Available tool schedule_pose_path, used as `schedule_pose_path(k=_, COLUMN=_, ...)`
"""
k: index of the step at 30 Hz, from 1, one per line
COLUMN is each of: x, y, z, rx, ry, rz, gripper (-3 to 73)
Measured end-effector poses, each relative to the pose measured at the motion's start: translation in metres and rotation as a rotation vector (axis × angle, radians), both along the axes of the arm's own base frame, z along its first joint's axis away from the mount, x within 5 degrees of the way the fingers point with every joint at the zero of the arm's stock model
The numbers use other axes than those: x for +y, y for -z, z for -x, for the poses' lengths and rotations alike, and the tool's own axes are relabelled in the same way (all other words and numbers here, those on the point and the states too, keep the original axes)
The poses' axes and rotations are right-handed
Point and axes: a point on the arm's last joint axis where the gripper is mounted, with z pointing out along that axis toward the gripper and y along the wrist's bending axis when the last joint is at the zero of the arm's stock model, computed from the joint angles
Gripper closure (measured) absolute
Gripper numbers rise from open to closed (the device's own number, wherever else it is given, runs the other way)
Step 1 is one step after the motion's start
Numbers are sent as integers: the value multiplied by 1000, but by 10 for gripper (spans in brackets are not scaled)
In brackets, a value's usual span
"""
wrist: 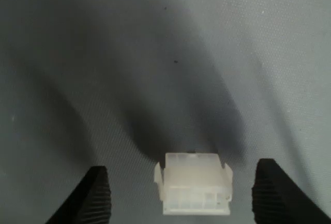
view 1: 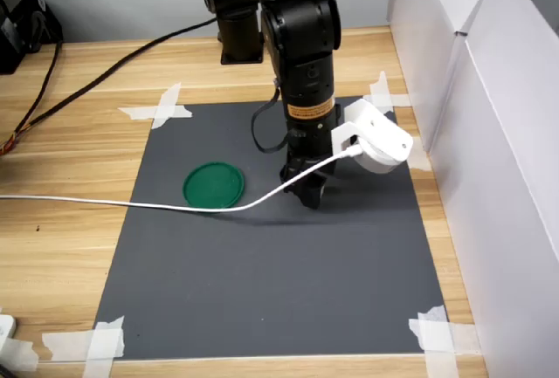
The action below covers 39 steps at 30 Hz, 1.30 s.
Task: Grasp a white terminal and put it in the green lid.
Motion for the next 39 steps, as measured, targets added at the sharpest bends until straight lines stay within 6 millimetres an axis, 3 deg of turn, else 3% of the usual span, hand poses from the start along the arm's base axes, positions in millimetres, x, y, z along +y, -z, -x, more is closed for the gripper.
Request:
schedule_pose_path(k=7, x=-1, y=4, z=-1, rx=6, ry=28, rz=8, gripper=21)
schedule_pose_path(k=11, x=-1, y=4, z=-2, rx=6, ry=37, rz=8, gripper=59)
schedule_pose_path(k=15, x=-1, y=4, z=-2, rx=5, ry=42, rz=6, gripper=135)
schedule_pose_path(k=23, x=-1, y=4, z=-2, rx=7, ry=59, rz=4, gripper=373)
schedule_pose_path(k=35, x=-1, y=4, z=-2, rx=4, ry=56, rz=8, gripper=381)
schedule_pose_path(k=39, x=-2, y=-7, z=-2, rx=-27, ry=50, rz=6, gripper=381)
